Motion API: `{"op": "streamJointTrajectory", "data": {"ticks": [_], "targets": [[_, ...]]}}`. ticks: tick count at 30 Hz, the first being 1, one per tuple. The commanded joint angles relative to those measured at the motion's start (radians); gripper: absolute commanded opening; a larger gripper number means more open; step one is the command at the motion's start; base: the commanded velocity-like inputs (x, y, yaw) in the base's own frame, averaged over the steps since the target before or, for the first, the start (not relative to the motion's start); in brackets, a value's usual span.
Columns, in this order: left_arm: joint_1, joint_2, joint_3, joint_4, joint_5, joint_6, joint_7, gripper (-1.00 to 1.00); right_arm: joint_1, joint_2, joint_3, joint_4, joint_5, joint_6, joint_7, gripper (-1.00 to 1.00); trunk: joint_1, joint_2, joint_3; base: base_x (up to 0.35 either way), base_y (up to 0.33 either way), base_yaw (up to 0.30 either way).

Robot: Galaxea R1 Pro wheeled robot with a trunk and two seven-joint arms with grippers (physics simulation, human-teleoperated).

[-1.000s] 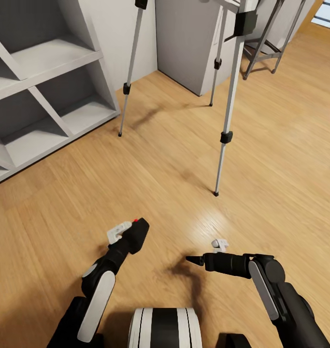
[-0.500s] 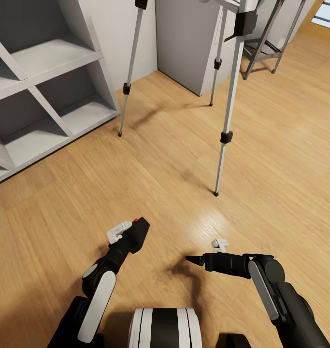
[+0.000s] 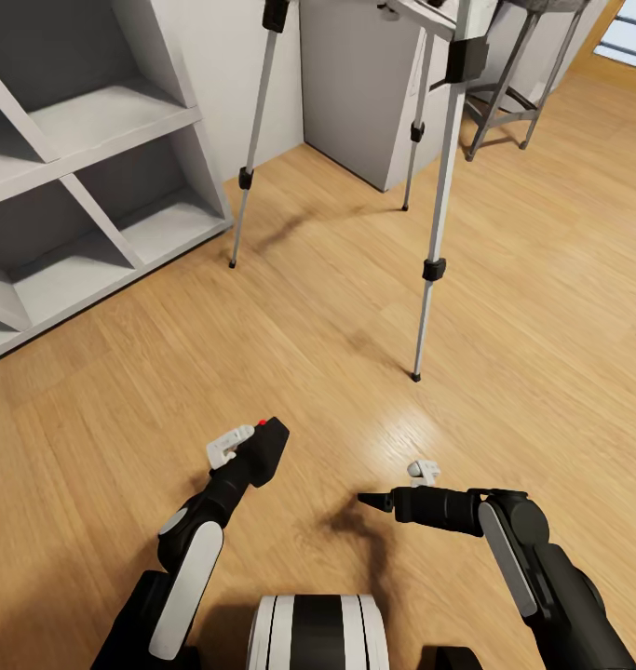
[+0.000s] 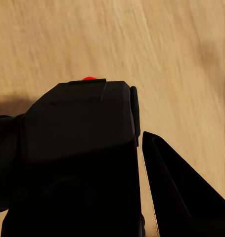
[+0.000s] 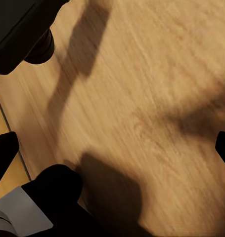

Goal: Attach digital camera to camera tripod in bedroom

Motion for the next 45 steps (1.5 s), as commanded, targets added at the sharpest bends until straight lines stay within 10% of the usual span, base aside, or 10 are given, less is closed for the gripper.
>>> {"op": "streamJointTrajectory", "data": {"ticks": [1, 14, 21, 22, 28, 45], "targets": [[0.0, 0.0, -0.001, -0.003, 0.01, 0.003, 0.005, -1.0, 0.0, 0.0, 0.001, -0.001, 0.0, 0.004, 0.002, 1.0, -0.001, 0.0, 0.003, 0.0, 0.0, 0.0], [0.0, 0.006, 0.01, -0.007, 0.079, 0.01, -0.084, -1.0, 0.0, -0.006, -0.005, -0.003, -0.007, 0.006, 0.002, 1.0, -0.006, 0.003, 0.054, 0.0, 0.0, 0.0], [0.0, 0.096, 0.097, -0.009, 0.335, 0.066, -0.268, -1.0, 0.0, -0.006, -0.006, -0.003, -0.009, 0.006, 0.002, 1.0, -0.01, 0.005, 0.081, 0.0, 0.0, 0.0], [0.0, 0.202, 0.151, 0.0, 0.572, 0.191, -0.437, -1.0, 0.0, -0.004, -0.006, -0.004, -0.009, 0.006, 0.001, 1.0, -0.01, 0.005, 0.085, 0.0, 0.0, 0.0], [0.001, 0.289, 0.168, 0.023, 0.769, 0.283, -0.562, -1.0, 0.0, -0.003, -0.006, -0.003, -0.009, 0.006, -0.001, 1.0, -0.013, 0.006, 0.108, 0.0, 0.0, 0.0], [0.001, 0.308, 0.171, 0.121, 0.823, 0.315, -0.59, -1.0, 0.0, 0.0, -0.005, -0.003, -0.009, 0.006, -0.003, 1.0, -0.02, 0.01, 0.174, 0.0, 0.0, 0.0]]}}
